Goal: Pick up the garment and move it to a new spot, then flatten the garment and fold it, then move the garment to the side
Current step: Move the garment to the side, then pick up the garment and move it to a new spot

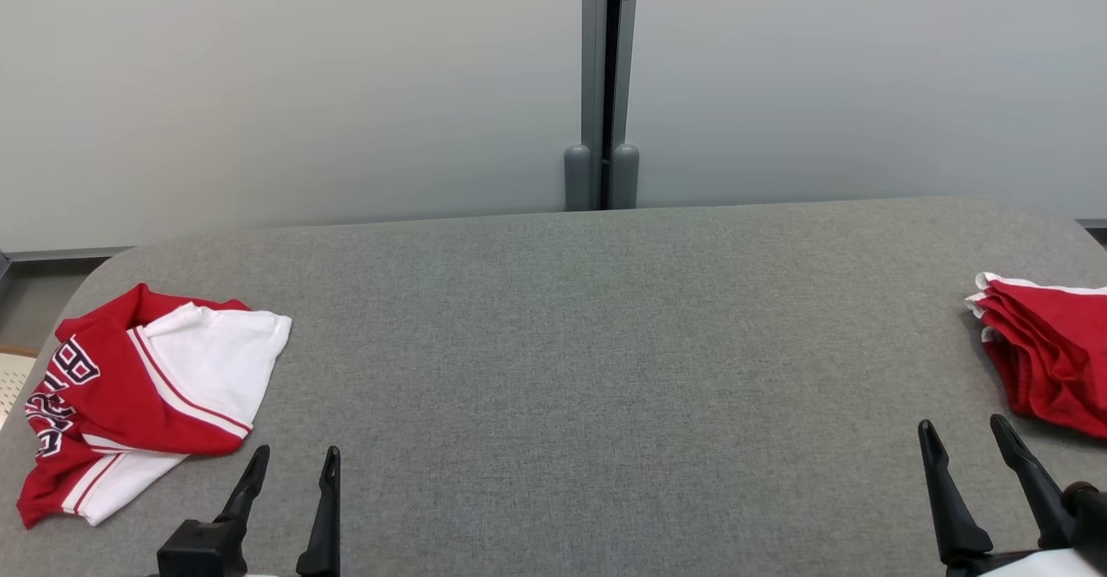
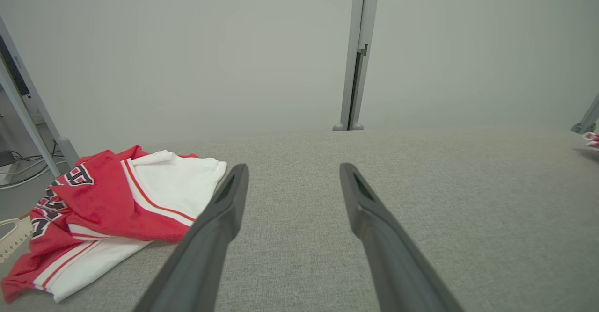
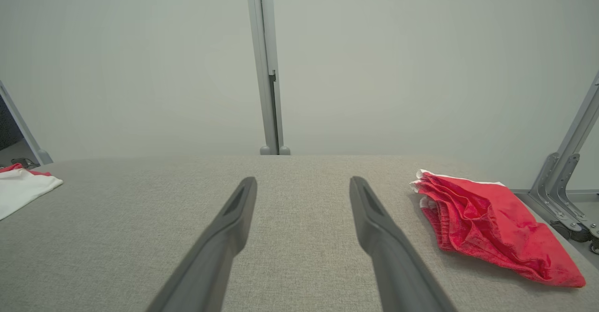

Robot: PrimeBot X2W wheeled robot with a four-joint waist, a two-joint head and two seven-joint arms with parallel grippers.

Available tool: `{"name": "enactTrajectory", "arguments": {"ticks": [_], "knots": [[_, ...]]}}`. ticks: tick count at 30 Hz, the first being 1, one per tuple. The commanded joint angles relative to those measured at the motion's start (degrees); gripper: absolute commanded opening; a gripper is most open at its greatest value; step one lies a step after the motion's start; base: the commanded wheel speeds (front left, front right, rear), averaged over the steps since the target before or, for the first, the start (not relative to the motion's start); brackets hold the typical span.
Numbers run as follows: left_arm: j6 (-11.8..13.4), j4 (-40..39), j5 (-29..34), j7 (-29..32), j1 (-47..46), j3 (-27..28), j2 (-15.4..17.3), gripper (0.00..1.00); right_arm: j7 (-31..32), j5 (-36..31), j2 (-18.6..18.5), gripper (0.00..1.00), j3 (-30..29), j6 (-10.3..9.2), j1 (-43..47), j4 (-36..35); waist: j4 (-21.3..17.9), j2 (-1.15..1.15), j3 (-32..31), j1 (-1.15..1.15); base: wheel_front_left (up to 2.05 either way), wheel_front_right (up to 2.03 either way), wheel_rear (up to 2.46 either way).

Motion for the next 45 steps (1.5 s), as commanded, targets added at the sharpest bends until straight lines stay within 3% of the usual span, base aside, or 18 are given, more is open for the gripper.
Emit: {"name": "enactTrajectory", "arguments": {"ticks": [1,29,45], "knots": [[0.4,-0.1,-0.2,0.1,0.8,0.1,0.3,1.00,0.4,0.0,-0.3,1.00,-0.2,-0.08,1.0,-0.5,0.0,0.00,-0.8,0.00,0.00,0.00,0.00],[1.3,-0.3,-0.9,0.2,-0.6,-0.7,0.3,1.00,1.8,-0.4,0.7,1.00,-2.1,-0.08,3.1,-2.3,1.6,0.00,-1.0,0.00,0.00,0.00,0.00],[-1.0,3.4,-1.7,-2.7,-9.3,-0.5,-0.1,1.00,4.1,-1.1,1.3,1.00,-2.1,-0.04,2.3,-8.8,18.1,0.00,1.0,0.00,0.00,0.00,0.00]]}}
